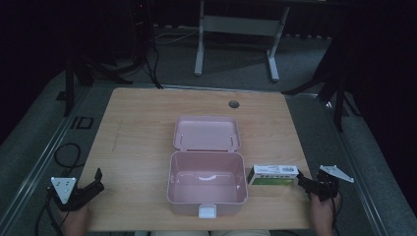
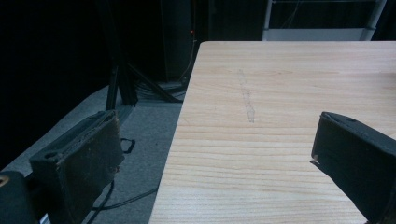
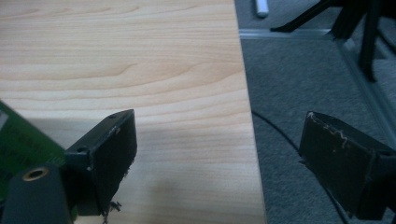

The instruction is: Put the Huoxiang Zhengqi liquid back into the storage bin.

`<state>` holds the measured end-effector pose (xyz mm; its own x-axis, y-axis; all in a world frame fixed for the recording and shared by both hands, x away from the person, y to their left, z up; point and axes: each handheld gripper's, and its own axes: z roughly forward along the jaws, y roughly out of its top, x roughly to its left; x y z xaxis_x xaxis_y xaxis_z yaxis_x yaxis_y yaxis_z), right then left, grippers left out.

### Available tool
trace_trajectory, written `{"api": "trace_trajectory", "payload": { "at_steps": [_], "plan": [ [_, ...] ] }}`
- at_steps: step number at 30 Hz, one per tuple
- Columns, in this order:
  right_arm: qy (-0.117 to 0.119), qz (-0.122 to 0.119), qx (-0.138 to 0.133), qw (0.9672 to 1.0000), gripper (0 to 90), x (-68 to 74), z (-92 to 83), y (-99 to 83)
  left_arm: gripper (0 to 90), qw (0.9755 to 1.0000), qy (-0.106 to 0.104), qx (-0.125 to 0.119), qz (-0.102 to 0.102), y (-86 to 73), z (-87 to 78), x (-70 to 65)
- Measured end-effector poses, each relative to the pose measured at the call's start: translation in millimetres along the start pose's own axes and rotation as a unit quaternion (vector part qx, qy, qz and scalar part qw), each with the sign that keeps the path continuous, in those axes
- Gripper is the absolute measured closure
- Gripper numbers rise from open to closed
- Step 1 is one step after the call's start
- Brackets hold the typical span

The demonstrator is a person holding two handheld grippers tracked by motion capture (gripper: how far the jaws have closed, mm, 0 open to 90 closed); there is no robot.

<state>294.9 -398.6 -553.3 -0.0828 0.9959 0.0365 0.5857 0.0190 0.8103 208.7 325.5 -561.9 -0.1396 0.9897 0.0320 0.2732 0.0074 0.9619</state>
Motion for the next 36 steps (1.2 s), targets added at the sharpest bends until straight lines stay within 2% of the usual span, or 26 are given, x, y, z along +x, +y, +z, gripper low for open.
{"api": "trace_trajectory", "payload": {
  "at_steps": [3,4,7,10,13,14,16,19,20,23,27,29,30,31,32,33,35,36],
  "plan": [
    [0.004,0.002,0.011,0.9999,11.1,-1.9,-0.9,0.5,2.2,1.0000,-0.002,0.000,0.002,0.0,0.1,-0.2],
    [-0.005,-0.005,0.021,0.9998,11.1,-2.6,-1.1,0.5,2.2,1.0000,-0.002,0.000,0.002,0.1,0.1,-0.3],
    [0.000,-0.013,0.041,0.9991,11.2,-5.5,-3.3,0.1,2.1,1.0000,-0.003,0.000,0.003,0.1,0.3,-0.4],
    [0.029,-0.014,0.063,0.9975,11.2,-8.4,-7.2,-0.3,2.1,1.0000,-0.003,0.001,0.003,0.2,0.4,-0.6],
    [0.042,-0.033,0.079,0.9955,11.3,-6.5,-10.7,-0.3,2.1,1.0000,-0.002,0.001,0.005,0.2,0.4,-0.9],
    [0.053,-0.042,0.088,0.9938,11.3,-4.9,-12.0,0.3,2.1,1.0000,-0.003,0.000,0.005,0.1,0.5,-0.9],
    [0.056,-0.063,0.096,0.9918,11.3,-0.9,-15.2,1.3,2.1,1.0000,-0.003,0.001,0.005,0.2,0.5,-0.8],
    [0.077,-0.086,0.109,0.9874,11.3,3.5,-19.3,3.1,2.1,1.0000,-0.004,0.001,0.005,0.2,0.5,-0.8],
    [0.085,-0.100,0.118,0.9843,11.3,5.8,-20.7,3.9,2.1,1.0000,-0.004,0.001,0.005,0.2,0.5,-0.8],
    [0.100,-0.117,0.134,0.9790,11.3,8.5,-21.8,5.1,2.1,1.0000,-0.005,0.001,0.006,0.2,0.4,-0.8],
    [0.121,-0.152,0.163,0.9673,11.3,13.8,-24.9,7.1,2.2,1.0000,-0.006,0.002,0.005,0.3,0.6,-0.8],
    [0.135,-0.171,0.176,0.9601,11.3,17.6,-27.1,7.7,2.1,1.0000,-0.006,0.002,0.005,0.3,0.6,-0.8],
    [0.147,-0.181,0.190,0.9539,11.3,19.9,-27.8,8.4,2.1,1.0000,-0.006,0.002,0.005,0.3,0.6,-0.8],
    [0.156,-0.186,0.198,0.9496,11.3,21.3,-28.1,8.9,2.2,1.0000,-0.005,0.002,0.005,0.3,0.7,-0.9],
    [0.173,-0.198,0.212,0.9412,11.3,23.2,-28.0,9.9,2.2,1.0000,-0.005,0.002,0.005,0.3,0.7,-0.9],
    [0.179,-0.205,0.220,0.9366,11.3,24.7,-28.4,10.5,2.1,1.0000,-0.005,0.002,0.005,0.3,0.8,-0.9],
    [0.196,-0.224,0.240,0.9239,11.3,27.9,-27.9,12.2,2.1,1.0000,-0.006,0.003,0.005,0.4,0.7,-0.8],
    [0.207,-0.234,0.251,0.9162,11.3,29.9,-27.3,12.7,2.2,1.0000,-0.006,0.003,0.005,0.4,0.8,-0.8]
  ]
}}
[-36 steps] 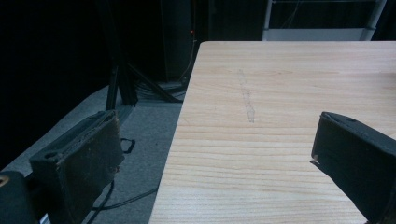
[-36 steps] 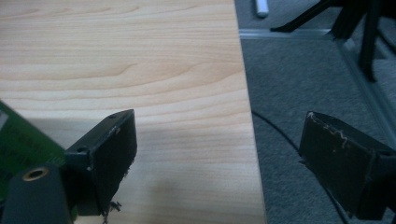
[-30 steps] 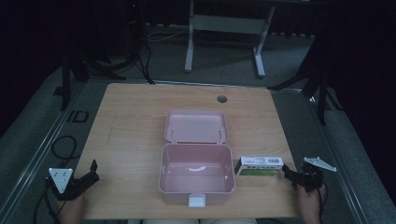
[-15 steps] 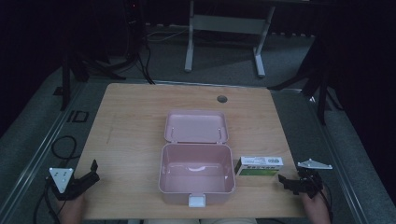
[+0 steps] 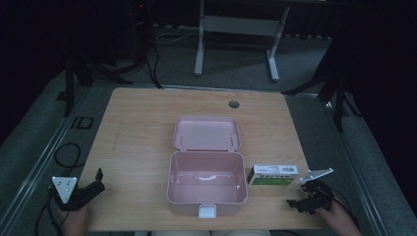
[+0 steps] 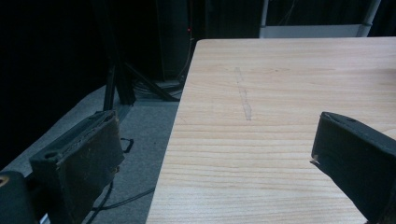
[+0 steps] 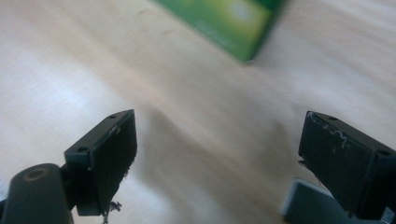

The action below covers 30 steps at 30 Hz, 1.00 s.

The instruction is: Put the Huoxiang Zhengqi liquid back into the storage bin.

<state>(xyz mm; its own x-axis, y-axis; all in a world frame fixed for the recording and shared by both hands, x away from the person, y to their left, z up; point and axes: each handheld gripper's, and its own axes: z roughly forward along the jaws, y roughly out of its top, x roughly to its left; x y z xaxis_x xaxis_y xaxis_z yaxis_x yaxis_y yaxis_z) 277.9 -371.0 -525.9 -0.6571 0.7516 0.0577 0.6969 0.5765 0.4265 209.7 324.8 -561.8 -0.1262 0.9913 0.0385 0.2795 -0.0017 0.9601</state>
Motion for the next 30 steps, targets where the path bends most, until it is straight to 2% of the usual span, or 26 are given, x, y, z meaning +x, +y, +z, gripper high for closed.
{"api": "trace_trajectory", "payload": {
  "at_steps": [3,4,8,10,13,18,19,25,30],
  "plan": [
    [0.017,-0.021,0.016,0.9995,11.3,2.8,1.0,3.1,2.1,1.0000,-0.001,0.000,0.000,0.1,0.1,0.1],
    [0.028,-0.029,0.025,0.9989,11.3,3.9,1.7,4.6,2.2,1.0000,-0.001,0.001,0.000,0.0,0.1,0.1],
    [0.044,-0.053,0.048,0.9965,11.2,10.6,4.1,8.6,2.2,1.0000,-0.002,0.001,0.000,0.1,0.1,0.2],
    [0.042,-0.072,0.055,0.9950,11.3,15.6,4.9,10.5,2.1,1.0000,-0.002,0.001,0.001,0.1,0.1,0.2],
    [0.049,-0.099,0.065,0.9917,11.2,21.9,5.0,13.7,2.1,1.0000,-0.002,0.001,0.001,0.1,0.2,0.1],
    [0.060,-0.154,0.092,0.9819,11.2,34.0,6.2,22.5,2.1,1.0000,-0.002,0.003,0.002,0.2,0.2,0.1],
    [0.060,-0.158,0.095,0.9810,11.3,34.7,6.4,23.5,2.1,1.0000,-0.002,0.002,0.001,0.2,0.2,0.1],
    [0.072,-0.193,0.131,0.9698,11.3,43.4,8.7,37.5,2.1,1.0000,-0.003,0.002,0.001,0.2,0.3,0.1],
    [0.080,-0.231,0.159,0.9567,11.3,54.2,7.5,47.3,2.1,1.0000,-0.004,0.003,0.002,0.2,0.2,0.2]
  ]
}}
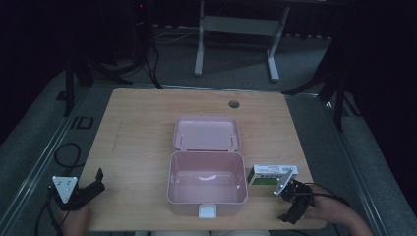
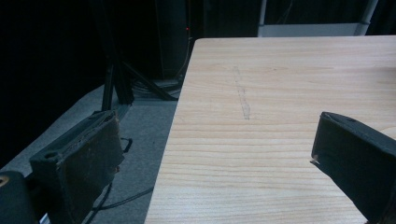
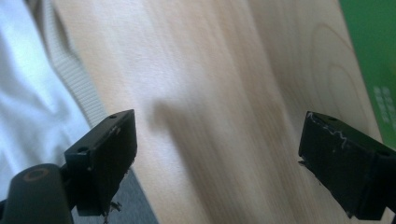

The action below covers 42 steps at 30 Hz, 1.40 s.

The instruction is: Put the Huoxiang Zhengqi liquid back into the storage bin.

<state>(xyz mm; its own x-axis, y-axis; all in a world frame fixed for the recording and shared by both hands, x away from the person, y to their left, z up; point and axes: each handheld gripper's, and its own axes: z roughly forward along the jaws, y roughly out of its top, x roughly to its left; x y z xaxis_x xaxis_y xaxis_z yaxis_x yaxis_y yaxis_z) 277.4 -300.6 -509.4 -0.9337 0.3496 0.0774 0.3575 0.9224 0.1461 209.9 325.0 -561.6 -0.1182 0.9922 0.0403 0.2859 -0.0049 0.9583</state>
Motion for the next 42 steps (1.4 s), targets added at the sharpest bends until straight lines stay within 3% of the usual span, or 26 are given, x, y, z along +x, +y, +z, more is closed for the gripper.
{"api": "trace_trajectory", "payload": {
  "at_steps": [4,11,14,24,35,42],
  "plan": [
    [0.008,-0.030,0.015,0.9994,13.6,4.0,-3.2,8.0,2.1,1.0000,-0.001,-0.001,-0.001,0.0,0.1,0.0],
    [0.012,-0.054,0.034,0.9979,15.8,7.7,-12.4,21.4,2.1,1.0000,-0.002,0.001,0.001,0.1,0.1,0.1],
    [0.025,-0.076,0.043,0.9959,19.8,10.7,-16.7,26.1,2.1,1.0000,-0.002,0.001,0.001,0.1,0.2,0.0],
    [0.009,-0.124,0.044,0.9912,20.5,17.0,-44.4,44.9,2.2,1.0000,-0.003,0.002,0.001,0.2,0.3,0.2],
    [-0.016,-0.145,0.036,0.9887,23.1,11.0,-76.6,54.6,2.1,1.0000,-0.004,0.004,0.001,0.3,0.6,0.4],
    [-0.040,-0.148,0.037,0.9875,25.8,-5.5,-94.6,61.3,2.2,1.0000,-0.004,0.004,0.001,0.4,0.9,0.3]
  ]
}}
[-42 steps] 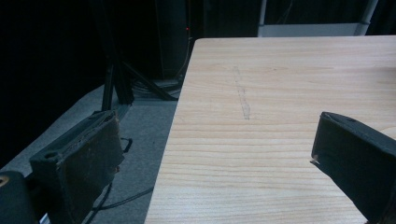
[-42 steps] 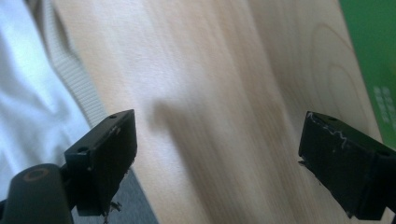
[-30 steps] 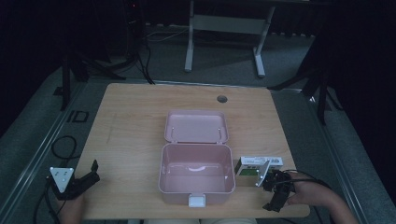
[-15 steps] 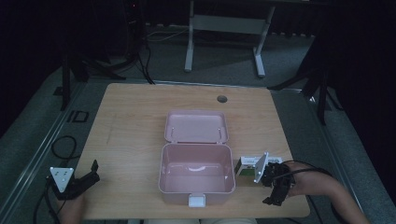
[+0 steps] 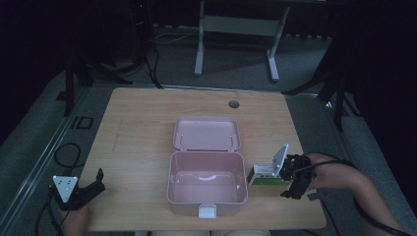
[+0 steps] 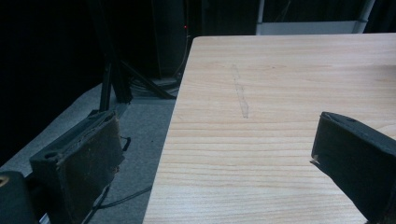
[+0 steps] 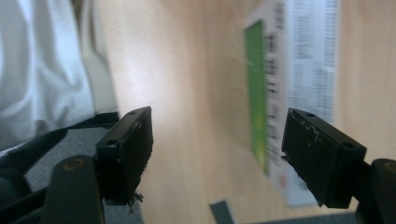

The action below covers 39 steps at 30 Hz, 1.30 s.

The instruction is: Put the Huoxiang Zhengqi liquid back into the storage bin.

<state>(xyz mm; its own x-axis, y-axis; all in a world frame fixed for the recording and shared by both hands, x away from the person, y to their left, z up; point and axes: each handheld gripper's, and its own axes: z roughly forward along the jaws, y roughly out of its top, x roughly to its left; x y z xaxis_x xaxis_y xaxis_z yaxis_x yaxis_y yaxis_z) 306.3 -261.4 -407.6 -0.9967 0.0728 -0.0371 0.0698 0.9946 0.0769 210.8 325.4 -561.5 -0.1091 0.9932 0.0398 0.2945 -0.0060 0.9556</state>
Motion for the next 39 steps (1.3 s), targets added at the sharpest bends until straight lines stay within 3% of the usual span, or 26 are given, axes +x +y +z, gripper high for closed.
{"api": "trace_trajectory", "payload": {
  "at_steps": [9,18,31,39],
  "plan": [
    [-0.011,0.005,0.011,0.9999,31.5,-25.9,-3.5,3.4,2.1,1.0000,-0.001,0.001,0.000,0.1,0.2,0.1],
    [-0.005,0.009,0.031,0.9995,35.8,-47.8,14.1,6.3,2.1,1.0000,-0.003,0.003,0.000,0.3,0.6,0.1],
    [0.003,0.000,0.057,0.9983,43.2,-55.5,39.6,12.8,2.2,1.0000,-0.004,0.002,0.001,0.2,0.5,-0.1],
    [0.010,-0.007,0.066,0.9977,52.8,-57.6,50.3,14.1,2.1,1.0000,-0.005,0.002,0.000,0.2,0.5,0.0]
  ]
}}
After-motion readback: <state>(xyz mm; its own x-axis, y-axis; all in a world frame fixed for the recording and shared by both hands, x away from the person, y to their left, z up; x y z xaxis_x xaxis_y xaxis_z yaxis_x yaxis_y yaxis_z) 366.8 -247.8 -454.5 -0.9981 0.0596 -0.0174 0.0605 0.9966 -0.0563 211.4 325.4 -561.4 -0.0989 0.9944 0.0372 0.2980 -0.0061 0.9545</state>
